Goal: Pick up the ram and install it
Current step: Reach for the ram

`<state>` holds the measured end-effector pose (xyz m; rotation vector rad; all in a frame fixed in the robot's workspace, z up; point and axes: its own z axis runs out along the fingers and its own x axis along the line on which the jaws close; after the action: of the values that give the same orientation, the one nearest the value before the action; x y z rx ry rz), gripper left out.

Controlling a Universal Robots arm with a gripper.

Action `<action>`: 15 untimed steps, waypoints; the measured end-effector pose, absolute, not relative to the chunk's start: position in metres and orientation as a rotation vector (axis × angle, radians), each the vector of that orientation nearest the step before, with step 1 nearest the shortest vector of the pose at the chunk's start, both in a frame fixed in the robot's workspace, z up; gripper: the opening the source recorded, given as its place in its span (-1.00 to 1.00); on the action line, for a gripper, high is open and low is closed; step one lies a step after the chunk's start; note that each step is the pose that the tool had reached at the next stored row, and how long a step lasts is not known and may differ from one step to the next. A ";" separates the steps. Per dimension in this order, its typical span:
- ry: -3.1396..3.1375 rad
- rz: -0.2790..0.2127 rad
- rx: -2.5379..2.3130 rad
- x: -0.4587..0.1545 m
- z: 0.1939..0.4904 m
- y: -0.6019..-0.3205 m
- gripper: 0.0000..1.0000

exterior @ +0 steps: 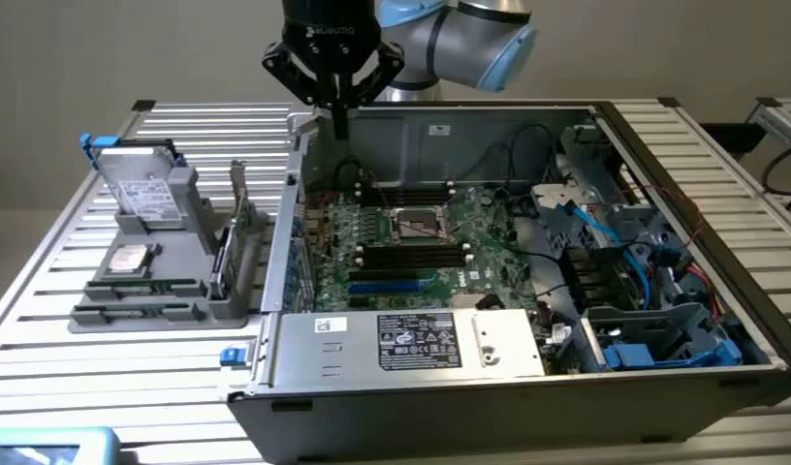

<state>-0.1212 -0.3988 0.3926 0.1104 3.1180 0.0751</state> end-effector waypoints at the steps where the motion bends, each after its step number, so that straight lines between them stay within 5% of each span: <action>1: 3.118 0.075 0.110 -0.121 0.393 -0.399 -0.79; 15: 3.118 0.075 0.111 -0.124 0.393 -0.399 -0.79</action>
<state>-0.1238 -0.3988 0.3927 0.1105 3.1181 0.0747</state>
